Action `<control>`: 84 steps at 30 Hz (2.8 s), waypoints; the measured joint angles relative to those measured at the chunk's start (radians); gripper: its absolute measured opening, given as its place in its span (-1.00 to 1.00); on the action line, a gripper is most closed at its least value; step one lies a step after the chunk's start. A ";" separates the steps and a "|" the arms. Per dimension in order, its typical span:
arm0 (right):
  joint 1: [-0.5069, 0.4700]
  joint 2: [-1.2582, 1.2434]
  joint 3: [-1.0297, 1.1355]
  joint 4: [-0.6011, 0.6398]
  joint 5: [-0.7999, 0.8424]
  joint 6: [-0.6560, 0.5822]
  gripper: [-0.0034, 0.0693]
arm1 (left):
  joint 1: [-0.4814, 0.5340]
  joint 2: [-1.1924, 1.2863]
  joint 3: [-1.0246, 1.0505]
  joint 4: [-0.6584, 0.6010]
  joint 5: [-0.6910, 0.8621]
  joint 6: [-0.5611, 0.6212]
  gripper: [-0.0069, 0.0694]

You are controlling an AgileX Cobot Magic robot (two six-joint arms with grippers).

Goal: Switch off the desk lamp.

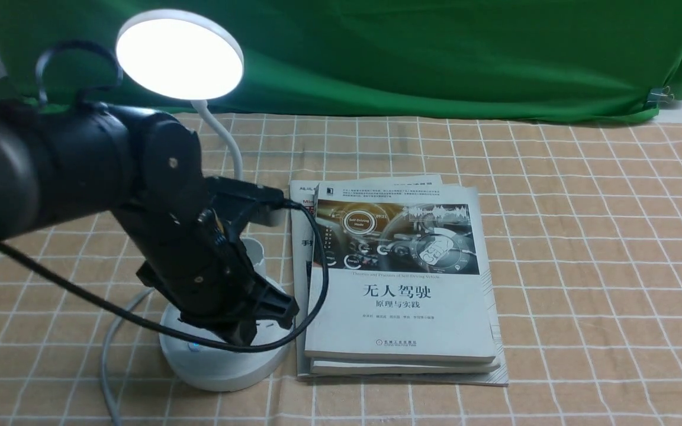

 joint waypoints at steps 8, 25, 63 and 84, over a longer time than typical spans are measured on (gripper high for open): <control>0.000 0.000 0.000 0.000 0.000 0.000 -0.24 | 0.017 0.070 -0.002 0.003 -0.028 0.000 -0.83; 0.000 0.000 0.000 0.000 0.000 0.000 -0.24 | 0.015 0.002 -0.010 -0.007 -0.006 -0.001 -0.83; 0.000 0.000 0.000 0.000 0.000 0.000 -0.24 | 0.015 -0.070 -0.009 -0.031 0.012 -0.008 -0.83; 0.000 0.000 0.000 0.000 0.000 0.000 -0.24 | 0.014 -0.744 0.493 -0.023 -0.385 -0.039 -0.83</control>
